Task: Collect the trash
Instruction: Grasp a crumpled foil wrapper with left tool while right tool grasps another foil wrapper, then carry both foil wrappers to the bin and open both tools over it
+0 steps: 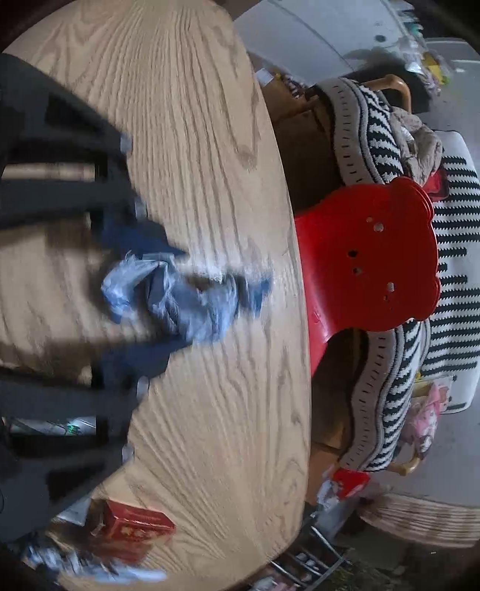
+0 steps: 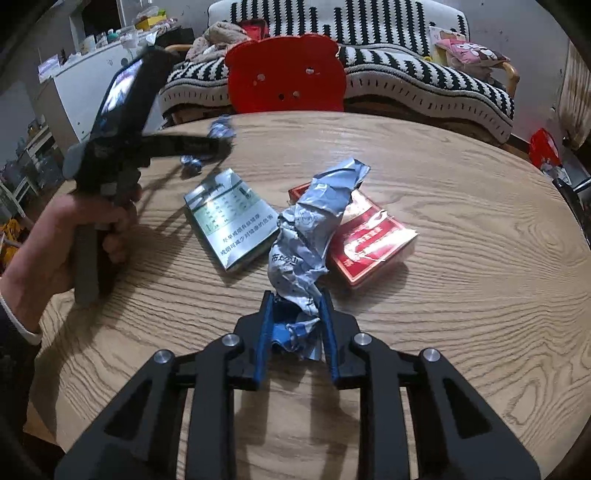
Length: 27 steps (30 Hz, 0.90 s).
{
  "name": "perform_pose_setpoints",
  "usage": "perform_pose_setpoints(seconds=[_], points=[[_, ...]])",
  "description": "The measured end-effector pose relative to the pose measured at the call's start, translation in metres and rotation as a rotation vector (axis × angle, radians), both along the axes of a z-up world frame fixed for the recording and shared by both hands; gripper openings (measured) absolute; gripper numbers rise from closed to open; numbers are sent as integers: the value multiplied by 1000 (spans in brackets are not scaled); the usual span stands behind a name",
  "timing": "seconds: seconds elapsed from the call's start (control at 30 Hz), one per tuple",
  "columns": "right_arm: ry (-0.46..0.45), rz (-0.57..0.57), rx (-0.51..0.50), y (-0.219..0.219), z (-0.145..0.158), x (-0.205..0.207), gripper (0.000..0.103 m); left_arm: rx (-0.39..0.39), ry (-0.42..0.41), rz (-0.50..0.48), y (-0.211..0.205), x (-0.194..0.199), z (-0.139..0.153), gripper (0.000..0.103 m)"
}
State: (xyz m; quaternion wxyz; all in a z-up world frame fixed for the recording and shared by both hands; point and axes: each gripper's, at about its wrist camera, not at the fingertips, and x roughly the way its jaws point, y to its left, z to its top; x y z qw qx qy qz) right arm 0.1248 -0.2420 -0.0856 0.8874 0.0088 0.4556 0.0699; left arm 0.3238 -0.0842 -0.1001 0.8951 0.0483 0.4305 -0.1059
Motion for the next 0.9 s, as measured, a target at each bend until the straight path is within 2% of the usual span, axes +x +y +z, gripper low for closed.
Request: perform_pose_setpoints(seconds=[0.13,0.27,0.4,0.5,0.63,0.77,0.9], points=[[-28,-4,6,-6,14,-17,25,-22,5,29,8,-19,6,35],[-61,-4,9,-14,32,-40,25,28,-18,17,7,-53,22,35],[-107,-8,-7,-32,51,-71,25,7,-36,25,7,-118,44,35],[-116,-35,-6,-57,60,-95,25,14,-38,-14,-7,-164,50,35],[-121,-91,-21,-100,68,-133,25,31,-60,-118,-46,-228,61,35],[-131,-172,-40,-154,76,-178,25,-16,-87,-219,-96,-274,74,35],[-133,-253,-55,-207,76,-222,25,-53,-78,-335,-159,-314,71,35]])
